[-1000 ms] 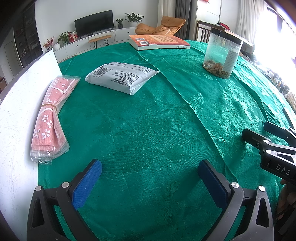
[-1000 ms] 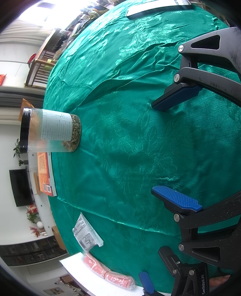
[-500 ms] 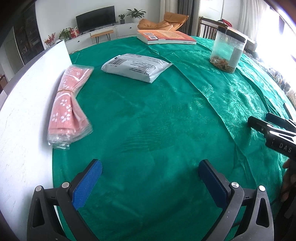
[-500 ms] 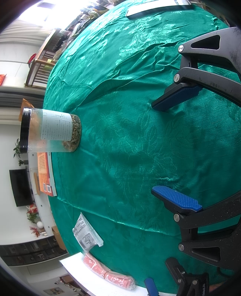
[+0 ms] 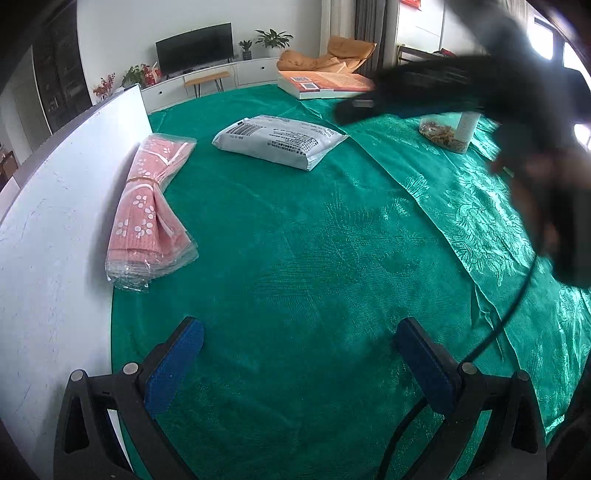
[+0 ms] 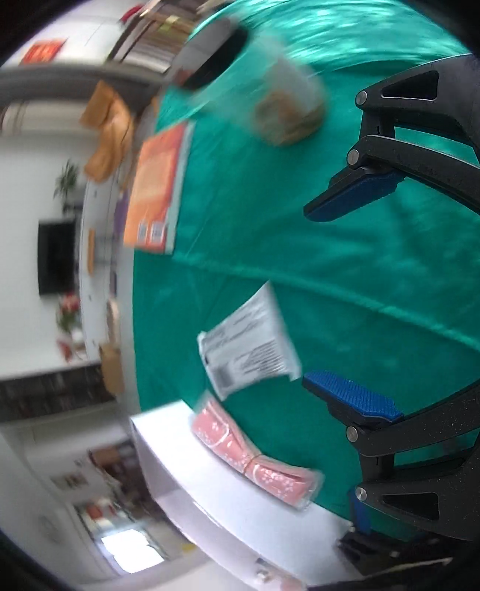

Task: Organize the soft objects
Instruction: 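Move the right gripper to the white printed mailer bag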

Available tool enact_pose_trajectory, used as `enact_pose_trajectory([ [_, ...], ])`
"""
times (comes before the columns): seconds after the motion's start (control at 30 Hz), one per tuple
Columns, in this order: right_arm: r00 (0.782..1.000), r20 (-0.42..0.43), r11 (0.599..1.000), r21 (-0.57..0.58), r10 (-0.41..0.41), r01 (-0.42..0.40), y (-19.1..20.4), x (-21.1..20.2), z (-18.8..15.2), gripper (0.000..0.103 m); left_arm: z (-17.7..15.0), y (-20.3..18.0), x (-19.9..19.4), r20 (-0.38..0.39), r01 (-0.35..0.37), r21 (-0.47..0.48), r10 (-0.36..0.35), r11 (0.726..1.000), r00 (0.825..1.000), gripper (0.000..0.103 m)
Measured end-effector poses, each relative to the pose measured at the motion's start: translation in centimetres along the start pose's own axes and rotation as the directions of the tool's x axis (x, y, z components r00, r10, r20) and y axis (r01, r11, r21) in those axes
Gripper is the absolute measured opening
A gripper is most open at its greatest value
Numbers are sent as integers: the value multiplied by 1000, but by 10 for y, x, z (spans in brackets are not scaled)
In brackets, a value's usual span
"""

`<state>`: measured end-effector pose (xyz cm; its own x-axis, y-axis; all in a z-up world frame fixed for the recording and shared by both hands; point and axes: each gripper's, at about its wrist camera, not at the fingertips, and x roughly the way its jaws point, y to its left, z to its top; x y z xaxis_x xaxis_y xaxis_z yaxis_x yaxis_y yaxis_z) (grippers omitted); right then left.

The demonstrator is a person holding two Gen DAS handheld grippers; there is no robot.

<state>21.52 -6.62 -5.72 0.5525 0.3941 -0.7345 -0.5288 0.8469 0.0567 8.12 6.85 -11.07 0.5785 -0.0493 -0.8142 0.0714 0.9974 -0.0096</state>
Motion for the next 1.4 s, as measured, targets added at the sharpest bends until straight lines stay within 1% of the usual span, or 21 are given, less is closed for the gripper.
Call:
enact_pose_trajectory([
  [0.1, 994, -93, 994, -78, 63, -70, 20, 50, 35, 85, 0, 0, 0, 0, 0, 0, 0, 1000, 1000, 103],
  [0.17, 987, -147, 990, -115, 64, -81, 32, 76, 42, 85, 0, 0, 0, 0, 0, 0, 0, 1000, 1000, 103],
  [0.2, 980, -192, 988, -135, 48, -75, 37, 91, 43, 87, 0, 0, 0, 0, 0, 0, 0, 1000, 1000, 103],
  [0.23, 977, -211, 984, -179, -24, -15, 44, 104, 43, 87, 0, 0, 0, 0, 0, 0, 0, 1000, 1000, 103],
  [0.27, 979, -190, 975, -222, -72, 28, 50, 107, 43, 87, 1, 0, 0, 0, 0, 0, 0, 1000, 1000, 103],
  [0.33, 980, -192, 980, -200, -46, 7, 51, 108, 43, 83, 1, 0, 0, 0, 1, -1, -1, 1000, 1000, 103],
  [0.37, 981, -189, 984, -180, -48, 13, 49, 106, 41, 81, 1, 0, 0, 0, 1, -1, -1, 1000, 1000, 103],
  [0.47, 981, -188, 990, -137, -36, 10, 46, 91, 32, 67, 1, 0, 0, 0, 1, -1, -1, 1000, 1000, 103],
  [0.63, 982, -173, 993, -108, -74, 56, 40, 50, -2, 62, 1, 0, 0, 0, 0, -1, 0, 1000, 1000, 103],
  [0.7, 979, -163, 991, -84, -119, 107, 29, 31, -19, 62, 1, 0, 0, 0, 0, 0, 0, 1000, 1000, 103],
  [0.8, 970, -146, 980, 5, -195, 198, 2, -2, -50, 62, 1, 0, 0, 0, 0, -1, 0, 1000, 1000, 103],
  [0.87, 957, -133, 958, 90, -258, 271, -19, -28, -77, 62, 1, 0, 0, 0, -1, -1, 1, 1000, 1000, 103],
  [0.97, 927, -121, 906, 198, -355, 373, -46, -58, -110, 62, 1, 0, 0, 0, -1, -1, 1, 1000, 1000, 103],
  [1.03, 895, -117, 860, 245, -431, 447, -59, -72, -126, 62, 1, 0, 0, 1, -1, -1, 1, 1000, 1000, 103],
  [1.07, 886, -118, 844, 269, -449, 464, -65, -76, -131, 63, 1, 0, 0, 1, 0, -1, 0, 1000, 1000, 103],
  [1.1, 886, -117, 833, 306, -448, 461, -71, -80, -134, 65, 1, 0, 0, 1, 0, -1, 0, 1000, 1000, 103],
  [1.17, 889, -108, 828, 328, -445, 455, -74, -81, -133, 71, 1, 0, 0, 1, -1, -1, 1, 1000, 1000, 103],
  [1.23, 889, -133, 831, 318, -437, 456, -73, -73, -133, 78, 1, 0, 0, 1, 0, 0, 0, 1000, 1000, 103],
  [1.3, 873, -155, 823, 289, -463, 488, -71, -69, -134, 80, 1, 0, 0, 1, 0, 0, 0, 1000, 1000, 103],
  [1.37, 869, -153, 822, 279, -471, 496, -67, -68, -134, 80, 0, 0, 0, 1, 0, 0, 0, 1000, 1000, 103],
  [1.4, 872, -150, 822, 290, -467, 490, -68, -69, -134, 80, 0, 0, 0, 1, 0, 0, 0, 1000, 1000, 103],
])
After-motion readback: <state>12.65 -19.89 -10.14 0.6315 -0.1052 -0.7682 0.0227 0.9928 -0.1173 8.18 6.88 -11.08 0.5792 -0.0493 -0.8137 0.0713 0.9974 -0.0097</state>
